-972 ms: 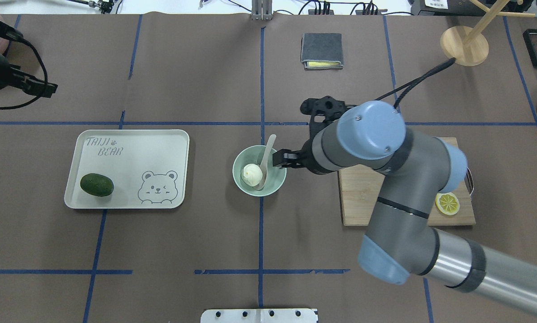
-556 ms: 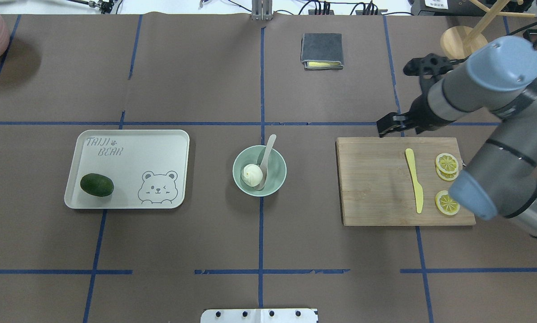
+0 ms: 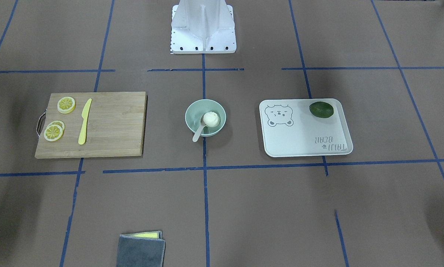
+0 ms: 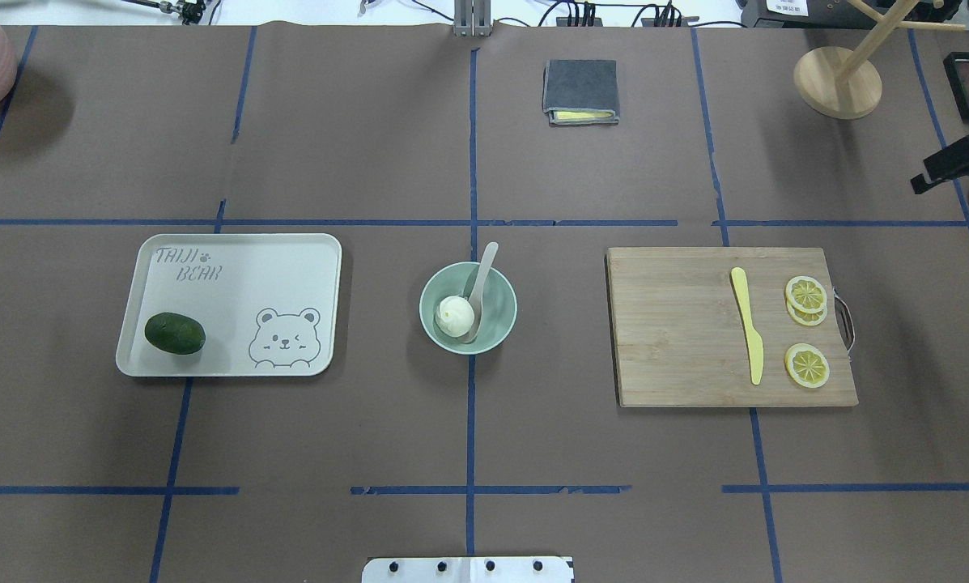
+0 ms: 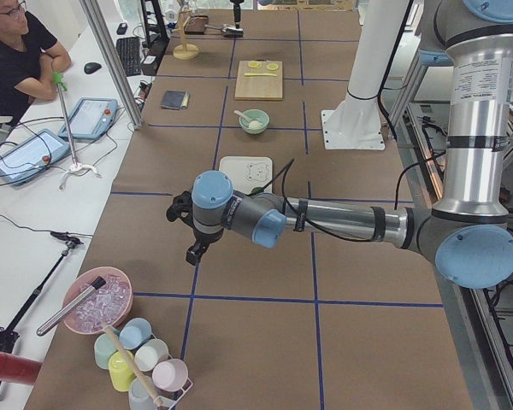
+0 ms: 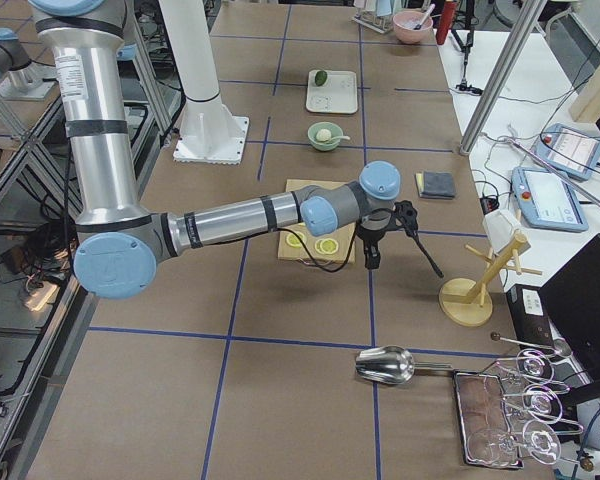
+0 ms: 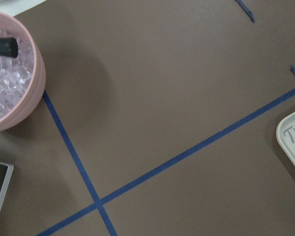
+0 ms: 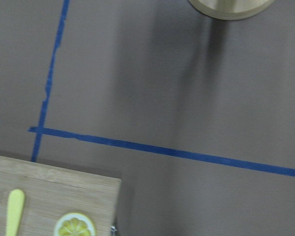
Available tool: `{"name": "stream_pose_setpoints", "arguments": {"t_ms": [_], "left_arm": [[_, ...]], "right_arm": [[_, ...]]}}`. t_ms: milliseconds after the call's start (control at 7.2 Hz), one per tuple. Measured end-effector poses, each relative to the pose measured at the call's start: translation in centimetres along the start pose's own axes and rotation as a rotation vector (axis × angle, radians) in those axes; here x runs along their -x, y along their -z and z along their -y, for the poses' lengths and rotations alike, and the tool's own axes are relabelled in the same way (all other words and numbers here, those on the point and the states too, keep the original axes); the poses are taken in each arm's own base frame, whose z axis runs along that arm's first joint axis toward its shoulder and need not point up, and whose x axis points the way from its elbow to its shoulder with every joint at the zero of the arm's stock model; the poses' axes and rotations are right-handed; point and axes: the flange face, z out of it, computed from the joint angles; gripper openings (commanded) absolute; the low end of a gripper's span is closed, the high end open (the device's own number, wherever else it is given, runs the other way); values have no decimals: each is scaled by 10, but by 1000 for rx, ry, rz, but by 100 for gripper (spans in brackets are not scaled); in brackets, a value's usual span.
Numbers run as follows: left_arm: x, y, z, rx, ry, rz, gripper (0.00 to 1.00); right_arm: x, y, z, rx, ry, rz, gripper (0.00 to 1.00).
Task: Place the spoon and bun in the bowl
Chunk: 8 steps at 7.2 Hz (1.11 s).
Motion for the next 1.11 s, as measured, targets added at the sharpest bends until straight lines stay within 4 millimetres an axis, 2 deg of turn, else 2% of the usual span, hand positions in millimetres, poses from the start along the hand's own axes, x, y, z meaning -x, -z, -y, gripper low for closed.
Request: {"name": "stream_pose_setpoints", "arguments": {"t_ms": [139, 278, 417, 972, 1111], "left_arm": [[3, -2, -12, 12, 19, -9, 100], [6, -6, -23, 24, 35, -16, 100], [8, -10, -33, 37, 53, -18, 100], [1, 0, -40, 130, 174, 5, 100], [1, -1, -53, 154, 195, 0, 100]], "right_arm": [[-34, 4, -16, 1, 0, -8, 100], [-54, 5, -30, 7, -1, -13, 100], [-65, 1, -40, 19, 1, -16, 100], [-76, -6, -51, 40, 33, -22, 100], [-79, -7, -54, 45, 43, -21, 100]]}}
